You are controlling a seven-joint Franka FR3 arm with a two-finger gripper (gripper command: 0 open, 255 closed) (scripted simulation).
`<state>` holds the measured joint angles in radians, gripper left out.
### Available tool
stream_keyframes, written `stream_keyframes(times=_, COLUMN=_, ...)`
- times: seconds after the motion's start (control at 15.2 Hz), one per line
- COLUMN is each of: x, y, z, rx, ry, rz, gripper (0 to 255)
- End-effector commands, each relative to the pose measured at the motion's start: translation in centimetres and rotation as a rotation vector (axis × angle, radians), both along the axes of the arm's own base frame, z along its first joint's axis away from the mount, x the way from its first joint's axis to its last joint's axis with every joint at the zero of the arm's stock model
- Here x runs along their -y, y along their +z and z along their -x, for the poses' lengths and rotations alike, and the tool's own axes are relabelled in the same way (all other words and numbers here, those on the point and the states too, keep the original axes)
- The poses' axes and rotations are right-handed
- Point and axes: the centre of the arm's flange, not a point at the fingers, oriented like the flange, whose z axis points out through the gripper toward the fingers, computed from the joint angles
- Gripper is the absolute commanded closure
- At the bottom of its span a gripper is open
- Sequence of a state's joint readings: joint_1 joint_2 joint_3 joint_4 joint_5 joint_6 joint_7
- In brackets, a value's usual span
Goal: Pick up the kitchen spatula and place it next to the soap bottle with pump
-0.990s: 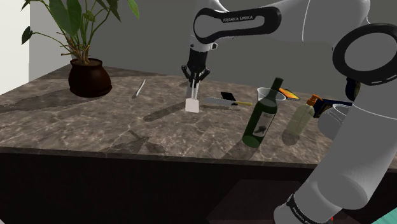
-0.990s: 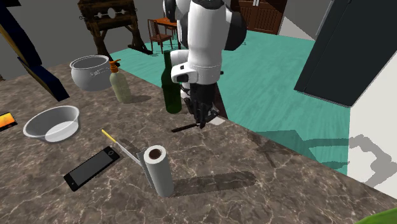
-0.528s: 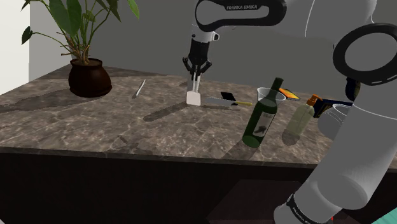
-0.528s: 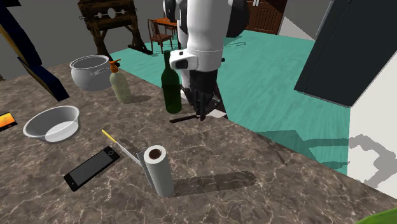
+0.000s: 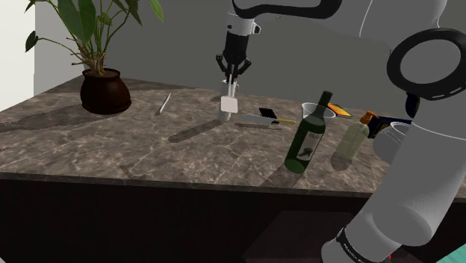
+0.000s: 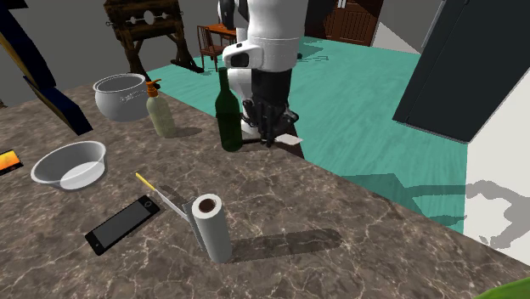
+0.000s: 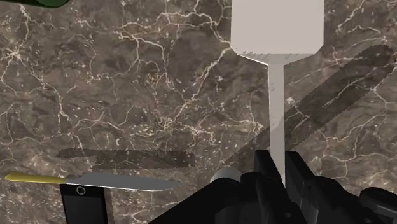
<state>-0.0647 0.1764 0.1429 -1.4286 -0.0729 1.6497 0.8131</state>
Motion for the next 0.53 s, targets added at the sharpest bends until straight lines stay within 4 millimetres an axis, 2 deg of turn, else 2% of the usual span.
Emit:
stream_keyframes(times=0.0, x=-0.1, y=1.1, z=0.0, rx=-0.001, ry=0.0, rz=0.0, gripper=255)
stream_keyframes(times=0.46, x=-0.1, y=4.8, z=0.0, rx=-0.001, ry=0.0, rz=0.0, gripper=255)
